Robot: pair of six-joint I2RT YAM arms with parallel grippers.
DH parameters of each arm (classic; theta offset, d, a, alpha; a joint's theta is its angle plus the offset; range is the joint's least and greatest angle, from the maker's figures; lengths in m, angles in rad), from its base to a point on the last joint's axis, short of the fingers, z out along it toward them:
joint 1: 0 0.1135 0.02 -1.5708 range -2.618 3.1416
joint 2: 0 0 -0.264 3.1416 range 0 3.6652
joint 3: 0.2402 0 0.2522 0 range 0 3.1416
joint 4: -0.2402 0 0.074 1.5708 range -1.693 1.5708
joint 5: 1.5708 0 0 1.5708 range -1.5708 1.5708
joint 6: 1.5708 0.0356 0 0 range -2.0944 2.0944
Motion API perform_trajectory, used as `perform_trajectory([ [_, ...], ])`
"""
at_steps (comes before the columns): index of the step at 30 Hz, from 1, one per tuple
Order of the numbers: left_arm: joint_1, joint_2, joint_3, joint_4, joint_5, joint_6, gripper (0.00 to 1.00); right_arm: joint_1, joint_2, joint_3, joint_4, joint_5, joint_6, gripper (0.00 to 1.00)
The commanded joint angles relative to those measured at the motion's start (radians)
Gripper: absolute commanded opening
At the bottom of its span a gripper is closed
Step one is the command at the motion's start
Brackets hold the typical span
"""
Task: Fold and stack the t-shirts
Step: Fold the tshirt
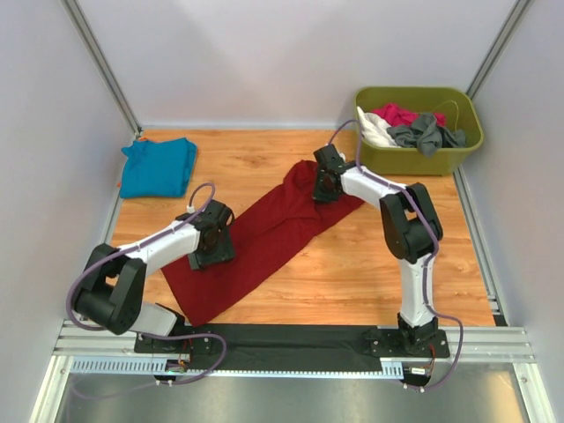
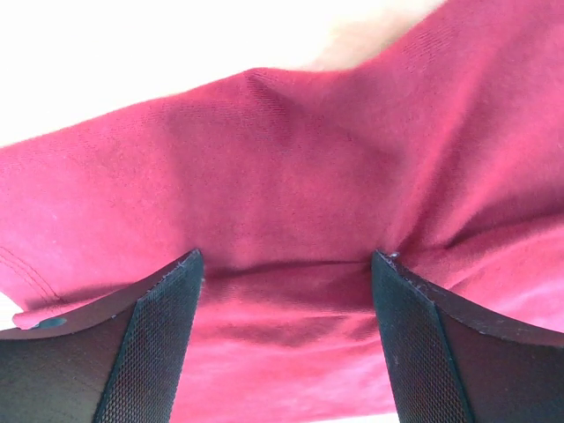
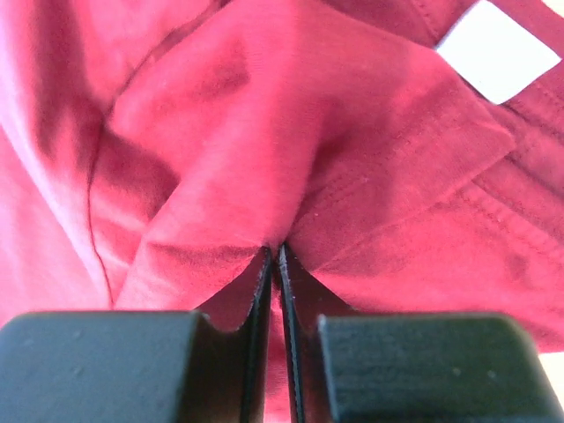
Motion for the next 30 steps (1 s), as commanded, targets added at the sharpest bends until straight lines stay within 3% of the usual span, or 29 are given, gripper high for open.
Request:
perform_trajectory([
  [1,-0.014,-0.051,-0.067,-0.066,0.01,-0.059,0.83,0.017,0.118,0.145,0.015,-0.003,0.027,0.11],
  [4,-0.031,-0.077,-0.085,-0.024,0.063,-0.018,0.83,0.027,0.236,0.334,-0.028,0.004,0.005,0.13],
  [11,-0.106,0.106,0.047,0.008,0.16,0.154,0.81,0.027,0.552,0.858,-0.246,0.037,-0.065,0.17],
  [17,-0.166,0.243,0.192,0.02,0.322,0.218,0.8,-0.013,0.615,0.944,-0.166,-0.006,-0.061,0.25],
  [21,-0.212,0.317,0.326,-0.039,0.502,0.232,0.78,-0.045,0.663,1.039,-0.169,-0.08,-0.036,0.23],
  [30,-0.317,0.311,0.377,-0.131,0.695,0.243,0.76,-0.047,0.629,1.052,-0.074,-0.025,-0.07,0.27],
])
